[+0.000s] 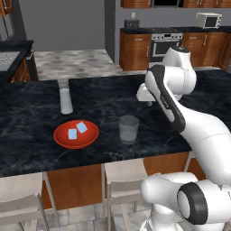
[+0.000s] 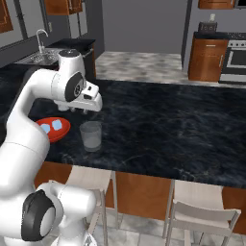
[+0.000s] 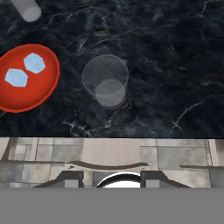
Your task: There are two ice cubes in the ice bowl. Place both ice cubes in the glass cup.
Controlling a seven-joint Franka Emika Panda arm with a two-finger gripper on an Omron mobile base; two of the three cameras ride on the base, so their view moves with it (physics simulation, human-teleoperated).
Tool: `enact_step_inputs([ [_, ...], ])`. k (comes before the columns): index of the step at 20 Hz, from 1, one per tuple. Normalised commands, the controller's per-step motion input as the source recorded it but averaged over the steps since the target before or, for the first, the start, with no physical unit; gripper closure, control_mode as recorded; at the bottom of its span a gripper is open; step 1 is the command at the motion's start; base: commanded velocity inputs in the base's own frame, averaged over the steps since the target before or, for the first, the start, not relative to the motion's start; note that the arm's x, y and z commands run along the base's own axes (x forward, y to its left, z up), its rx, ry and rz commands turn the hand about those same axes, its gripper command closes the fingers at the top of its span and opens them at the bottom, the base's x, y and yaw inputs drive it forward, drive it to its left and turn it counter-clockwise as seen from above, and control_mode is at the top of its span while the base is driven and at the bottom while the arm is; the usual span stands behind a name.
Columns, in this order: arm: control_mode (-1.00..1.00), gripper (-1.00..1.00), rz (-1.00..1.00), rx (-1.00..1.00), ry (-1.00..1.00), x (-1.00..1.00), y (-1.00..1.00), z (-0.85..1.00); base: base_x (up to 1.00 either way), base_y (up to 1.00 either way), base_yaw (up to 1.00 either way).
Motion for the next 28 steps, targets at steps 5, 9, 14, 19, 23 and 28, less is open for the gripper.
enact_step_inputs([
  [5,-1.0,-1.0,0.0,0.0,0.01,-0.08,0.13,0.0,0.0,0.0,0.0],
  [9,-1.0,-1.0,0.03,0.0,0.0,-0.12,0.56,0.0,0.0,0.0,0.0],
  [14,-1.0,-1.0,0.04,0.0,0.0,-0.14,0.63,0.0,0.0,0.0,0.0],
  [19,-1.0,-1.0,0.03,0.04,0.0,-0.01,0.41,-0.05,0.0,0.0,0.0],
  [23,-1.0,-1.0,0.01,0.06,0.0,0.0,0.28,-0.06,0.0,0.0,0.0],
  [28,-1.0,-1.0,0.0,0.01,0.0,0.0,0.64,-0.11,0.0,0.0,0.0],
])
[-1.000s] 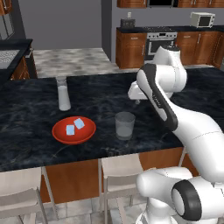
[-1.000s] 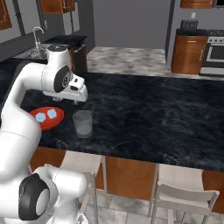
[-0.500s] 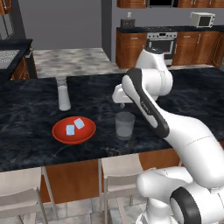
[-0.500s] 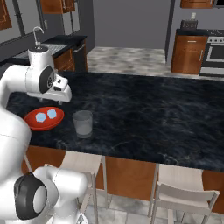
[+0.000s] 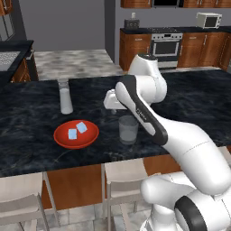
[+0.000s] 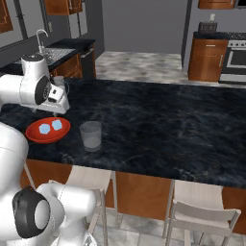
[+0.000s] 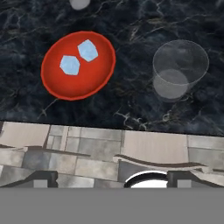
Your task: There are two ice cubes in the ice bowl. Place both ice cubes in the glass cup.
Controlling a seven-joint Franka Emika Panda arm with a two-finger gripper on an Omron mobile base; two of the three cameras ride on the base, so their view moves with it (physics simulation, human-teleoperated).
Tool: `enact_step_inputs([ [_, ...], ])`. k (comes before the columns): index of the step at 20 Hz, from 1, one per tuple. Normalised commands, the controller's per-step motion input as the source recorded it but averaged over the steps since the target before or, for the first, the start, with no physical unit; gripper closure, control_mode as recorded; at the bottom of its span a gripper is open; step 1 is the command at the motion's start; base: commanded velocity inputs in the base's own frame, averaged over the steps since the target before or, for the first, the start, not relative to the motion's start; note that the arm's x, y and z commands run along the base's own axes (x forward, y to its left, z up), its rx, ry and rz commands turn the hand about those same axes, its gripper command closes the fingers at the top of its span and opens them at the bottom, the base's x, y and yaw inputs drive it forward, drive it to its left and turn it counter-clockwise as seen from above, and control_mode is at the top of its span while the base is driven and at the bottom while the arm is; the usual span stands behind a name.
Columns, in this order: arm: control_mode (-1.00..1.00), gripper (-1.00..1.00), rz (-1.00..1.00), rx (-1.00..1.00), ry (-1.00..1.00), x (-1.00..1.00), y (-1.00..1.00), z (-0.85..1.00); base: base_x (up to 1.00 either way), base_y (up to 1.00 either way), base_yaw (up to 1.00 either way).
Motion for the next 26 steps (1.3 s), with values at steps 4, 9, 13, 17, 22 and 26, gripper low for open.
enact_step_inputs([
  [4,-1.0,-1.0,0.0,-0.06,0.0,0.0,0.99,-0.03,0.0,0.0,0.0],
  [9,-1.0,-1.0,0.0,-0.07,0.0,0.02,0.98,0.0,0.0,0.0,0.0],
  [13,-1.0,-1.0,-0.02,-0.02,0.0,0.09,0.81,0.0,0.0,0.0,0.0],
  [17,-1.0,-1.0,-0.02,0.0,0.01,0.1,0.28,0.0,0.0,0.0,0.0],
  [22,-1.0,-1.0,-0.02,0.0,0.01,0.15,0.13,0.0,0.0,0.0,0.0],
  [26,-1.0,-1.0,-0.02,0.0,0.01,0.3,0.0,-0.09,0.0,0.0,0.0],
])
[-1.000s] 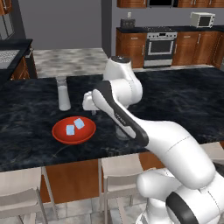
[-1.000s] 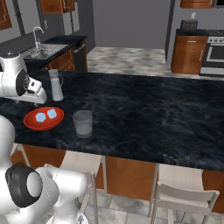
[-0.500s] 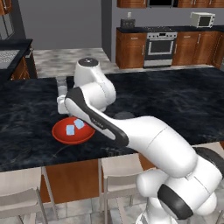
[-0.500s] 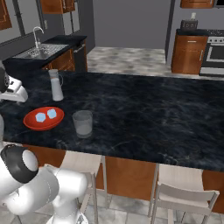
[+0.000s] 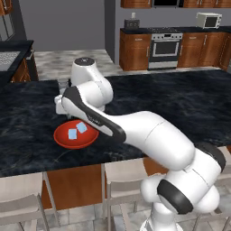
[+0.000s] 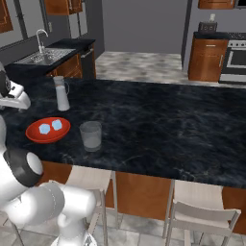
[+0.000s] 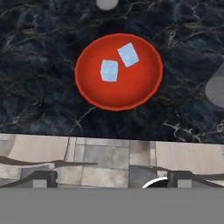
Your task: There are two ice cubes in the ice bowl. Place both ice cubes in the glass cup.
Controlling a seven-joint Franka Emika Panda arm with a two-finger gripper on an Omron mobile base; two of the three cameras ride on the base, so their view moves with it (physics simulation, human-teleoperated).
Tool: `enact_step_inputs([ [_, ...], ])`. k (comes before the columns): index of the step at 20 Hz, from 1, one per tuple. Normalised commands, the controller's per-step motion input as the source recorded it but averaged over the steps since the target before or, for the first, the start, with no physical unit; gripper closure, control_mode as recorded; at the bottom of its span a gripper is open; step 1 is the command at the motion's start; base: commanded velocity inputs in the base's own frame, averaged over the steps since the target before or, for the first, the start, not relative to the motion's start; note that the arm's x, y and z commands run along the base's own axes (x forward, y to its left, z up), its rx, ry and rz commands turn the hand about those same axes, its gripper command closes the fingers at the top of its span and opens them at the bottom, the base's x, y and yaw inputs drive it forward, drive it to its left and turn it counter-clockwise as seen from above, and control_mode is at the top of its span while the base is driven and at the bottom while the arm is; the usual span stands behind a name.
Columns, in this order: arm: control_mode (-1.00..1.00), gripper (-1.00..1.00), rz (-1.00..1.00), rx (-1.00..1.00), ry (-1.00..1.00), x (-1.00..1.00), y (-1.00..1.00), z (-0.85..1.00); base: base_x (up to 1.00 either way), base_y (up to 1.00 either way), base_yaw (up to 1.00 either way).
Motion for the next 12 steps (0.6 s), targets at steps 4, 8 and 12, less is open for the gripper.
enact_step_inputs([
  [4,-1.0,-1.0,-0.04,0.0,0.01,0.42,0.0,-0.23,0.0,0.0,0.0],
  [8,-1.0,-1.0,-0.04,0.0,0.01,0.47,-0.01,-0.33,0.0,0.0,0.0],
  [12,-1.0,-1.0,-0.02,0.0,0.01,0.41,0.0,-0.49,0.0,0.0,0.0],
])
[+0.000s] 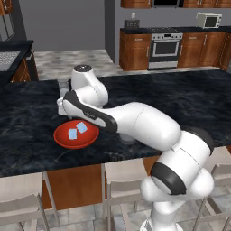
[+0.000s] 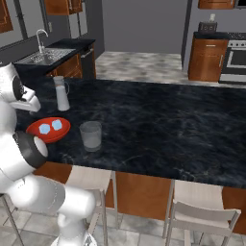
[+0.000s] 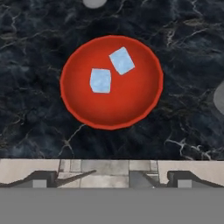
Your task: There are two ice cubes in the ice bowl. Place both ice cubes in the glass cup.
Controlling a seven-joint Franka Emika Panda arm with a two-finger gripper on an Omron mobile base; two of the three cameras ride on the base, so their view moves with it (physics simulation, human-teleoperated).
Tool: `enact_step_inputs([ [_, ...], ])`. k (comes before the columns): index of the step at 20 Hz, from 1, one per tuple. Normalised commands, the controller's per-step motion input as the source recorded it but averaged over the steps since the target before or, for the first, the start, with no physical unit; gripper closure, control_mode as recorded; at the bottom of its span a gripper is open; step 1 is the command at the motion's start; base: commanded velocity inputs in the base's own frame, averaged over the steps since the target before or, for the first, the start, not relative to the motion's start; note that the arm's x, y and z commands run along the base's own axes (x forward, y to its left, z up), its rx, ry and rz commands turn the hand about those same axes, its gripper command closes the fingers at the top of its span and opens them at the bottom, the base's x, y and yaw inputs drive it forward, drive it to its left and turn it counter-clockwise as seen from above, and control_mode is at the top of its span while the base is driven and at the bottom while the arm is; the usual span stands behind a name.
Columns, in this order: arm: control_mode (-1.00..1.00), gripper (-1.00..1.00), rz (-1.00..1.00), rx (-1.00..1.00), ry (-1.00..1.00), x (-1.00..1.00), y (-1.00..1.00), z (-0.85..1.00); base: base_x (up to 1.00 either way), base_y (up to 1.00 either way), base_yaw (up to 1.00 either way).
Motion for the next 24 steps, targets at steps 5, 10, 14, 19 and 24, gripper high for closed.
enact_step_inputs([
  [5,-1.0,-1.0,-0.02,0.0,0.01,0.31,0.0,-0.47,0.0,0.0,0.0],
  [10,-1.0,-1.0,-0.03,0.0,0.0,0.29,0.0,-0.34,0.0,0.0,0.0],
  [14,-1.0,-1.0,0.0,0.0,0.07,0.11,0.0,-0.39,0.0,0.0,0.0],
  [19,-1.0,-1.0,0.0,0.0,0.14,0.01,0.0,-0.24,0.0,0.0,0.0],
  [24,-1.0,-1.0,0.0,0.0,0.08,0.11,0.0,-0.33,0.0,0.0,0.0],
])
